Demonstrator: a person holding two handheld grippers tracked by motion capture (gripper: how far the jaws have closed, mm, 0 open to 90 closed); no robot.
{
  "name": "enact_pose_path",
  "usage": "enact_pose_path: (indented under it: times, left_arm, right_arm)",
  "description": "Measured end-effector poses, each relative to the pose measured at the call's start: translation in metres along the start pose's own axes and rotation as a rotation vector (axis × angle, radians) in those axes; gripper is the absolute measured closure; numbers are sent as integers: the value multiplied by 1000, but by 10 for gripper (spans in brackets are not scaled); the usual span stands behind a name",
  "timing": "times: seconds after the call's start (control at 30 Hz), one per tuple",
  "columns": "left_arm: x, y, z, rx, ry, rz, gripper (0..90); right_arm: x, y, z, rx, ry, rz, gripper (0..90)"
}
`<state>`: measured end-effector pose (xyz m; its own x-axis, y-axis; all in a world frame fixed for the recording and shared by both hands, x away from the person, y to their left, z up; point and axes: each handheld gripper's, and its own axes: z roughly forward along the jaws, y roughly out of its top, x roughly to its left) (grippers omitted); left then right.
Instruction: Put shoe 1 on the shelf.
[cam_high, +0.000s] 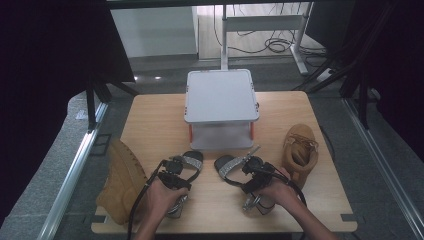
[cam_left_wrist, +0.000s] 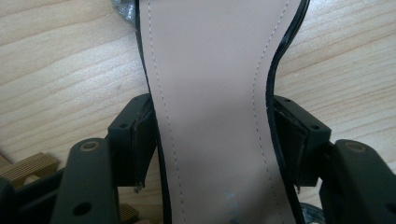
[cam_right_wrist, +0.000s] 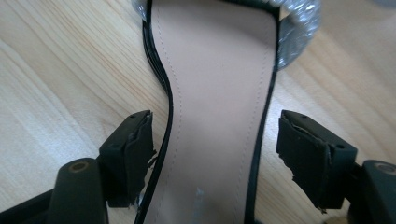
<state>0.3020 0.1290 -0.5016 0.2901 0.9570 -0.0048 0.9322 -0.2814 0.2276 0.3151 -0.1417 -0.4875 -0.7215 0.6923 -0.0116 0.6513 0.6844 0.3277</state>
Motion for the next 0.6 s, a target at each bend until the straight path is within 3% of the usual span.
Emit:
enact_pose_path:
  times: [0.2,0.33,0.6]
  left_arm:
    - [0,0,0,5,7,-11,374]
    - [-2,2,0,9,22,-18,382]
    - [0,0,0,-2,6,-38,390]
  right_arm:
    - [-2,5,12,75,25,19,291]
    - [-1,8,13,97,7,15,321]
    - [-1,11,15,121,-2,38,333]
